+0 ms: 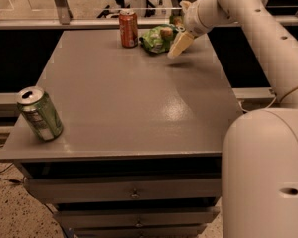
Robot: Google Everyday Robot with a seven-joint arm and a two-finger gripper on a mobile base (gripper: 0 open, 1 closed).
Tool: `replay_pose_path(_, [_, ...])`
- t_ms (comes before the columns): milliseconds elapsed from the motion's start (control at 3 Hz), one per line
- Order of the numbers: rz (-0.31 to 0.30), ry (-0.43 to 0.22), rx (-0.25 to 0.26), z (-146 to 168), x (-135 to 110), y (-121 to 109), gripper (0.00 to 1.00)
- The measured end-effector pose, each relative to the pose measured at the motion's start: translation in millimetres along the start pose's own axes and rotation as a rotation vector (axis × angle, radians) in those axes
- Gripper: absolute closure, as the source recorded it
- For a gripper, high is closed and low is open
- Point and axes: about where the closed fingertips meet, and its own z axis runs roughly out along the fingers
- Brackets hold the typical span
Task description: Move green rice chip bag near coke can
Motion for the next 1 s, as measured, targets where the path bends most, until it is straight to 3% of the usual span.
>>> replay_pose_path(333, [0.033,-0.044,-0.028,-50.5,4.9,10.4,0.0])
replay_pose_path(667, [0.101,-0.183,-0.029,-114.3,22.2,20.1,0.0])
replay_pose_path(1000, [0.092,-0.165,-0.033,-102.3,20.0,20.3,0.0])
